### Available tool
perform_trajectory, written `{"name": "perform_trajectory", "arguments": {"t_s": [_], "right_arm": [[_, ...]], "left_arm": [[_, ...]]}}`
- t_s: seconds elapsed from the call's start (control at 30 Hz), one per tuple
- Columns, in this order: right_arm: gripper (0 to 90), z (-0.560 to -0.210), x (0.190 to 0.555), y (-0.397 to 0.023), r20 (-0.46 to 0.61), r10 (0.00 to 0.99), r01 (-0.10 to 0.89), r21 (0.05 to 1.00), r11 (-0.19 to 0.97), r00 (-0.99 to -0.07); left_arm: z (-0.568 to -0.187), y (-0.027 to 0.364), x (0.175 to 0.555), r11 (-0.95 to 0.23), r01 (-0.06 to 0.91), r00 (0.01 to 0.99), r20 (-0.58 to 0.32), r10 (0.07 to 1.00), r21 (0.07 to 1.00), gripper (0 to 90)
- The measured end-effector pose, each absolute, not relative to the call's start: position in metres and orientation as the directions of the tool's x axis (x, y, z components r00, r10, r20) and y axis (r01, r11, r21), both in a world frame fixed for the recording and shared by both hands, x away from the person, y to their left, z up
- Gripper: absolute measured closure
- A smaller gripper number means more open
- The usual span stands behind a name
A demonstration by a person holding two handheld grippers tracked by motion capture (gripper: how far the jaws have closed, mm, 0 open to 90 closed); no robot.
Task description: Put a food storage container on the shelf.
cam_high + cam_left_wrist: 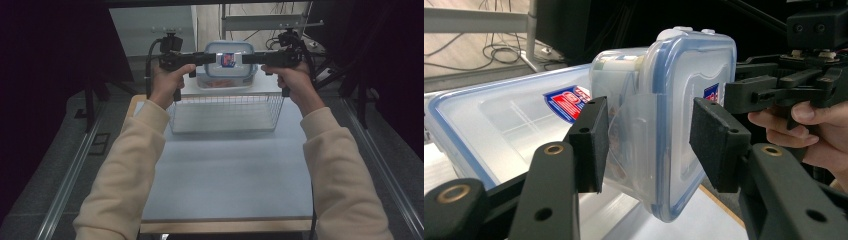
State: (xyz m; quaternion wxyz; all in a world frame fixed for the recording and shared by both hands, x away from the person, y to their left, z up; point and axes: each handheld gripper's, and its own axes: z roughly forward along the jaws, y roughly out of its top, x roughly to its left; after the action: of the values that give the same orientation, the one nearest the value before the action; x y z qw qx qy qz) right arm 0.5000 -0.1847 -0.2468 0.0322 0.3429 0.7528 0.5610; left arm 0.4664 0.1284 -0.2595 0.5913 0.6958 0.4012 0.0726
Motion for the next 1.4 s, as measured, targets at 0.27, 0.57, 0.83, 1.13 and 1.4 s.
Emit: {"name": "perform_trajectory", "arguments": {"t_s": [0.27, 0.57, 0.83, 1.13, 1.4], "right_arm": [[49.6, -0.246, 0.533, -0.181, 0.368, 0.552, 0.514, 0.848, 0.132, -0.748], [50.2, -0.253, 0.554, -0.18, 0.428, 0.546, 0.57, 0.814, 0.112, -0.72], [47.1, -0.259, 0.565, -0.178, 0.498, 0.557, 0.617, 0.786, 0.035, -0.665], [43.7, -0.265, 0.571, -0.175, 0.524, 0.582, 0.638, 0.77, -0.011, -0.622], [42.8, -0.265, 0.565, -0.186, 0.525, 0.588, 0.613, 0.788, -0.062, -0.615]], "left_arm": [[-0.264, 0.132, 0.493, 0.064, 0.496, 0.639, -0.414, 0.648, 0.866, 51.3], [-0.275, 0.134, 0.509, 0.102, 0.535, 0.613, -0.468, 0.637, 0.839, 51.0], [-0.279, 0.132, 0.519, 0.185, 0.566, 0.552, -0.535, 0.64, 0.804, 49.0], [-0.285, 0.13, 0.531, 0.218, 0.583, 0.506, -0.56, 0.657, 0.783, 40.6], [-0.283, 0.138, 0.524, 0.23, 0.562, 0.515, -0.553, 0.655, 0.795, 31.2]]}}
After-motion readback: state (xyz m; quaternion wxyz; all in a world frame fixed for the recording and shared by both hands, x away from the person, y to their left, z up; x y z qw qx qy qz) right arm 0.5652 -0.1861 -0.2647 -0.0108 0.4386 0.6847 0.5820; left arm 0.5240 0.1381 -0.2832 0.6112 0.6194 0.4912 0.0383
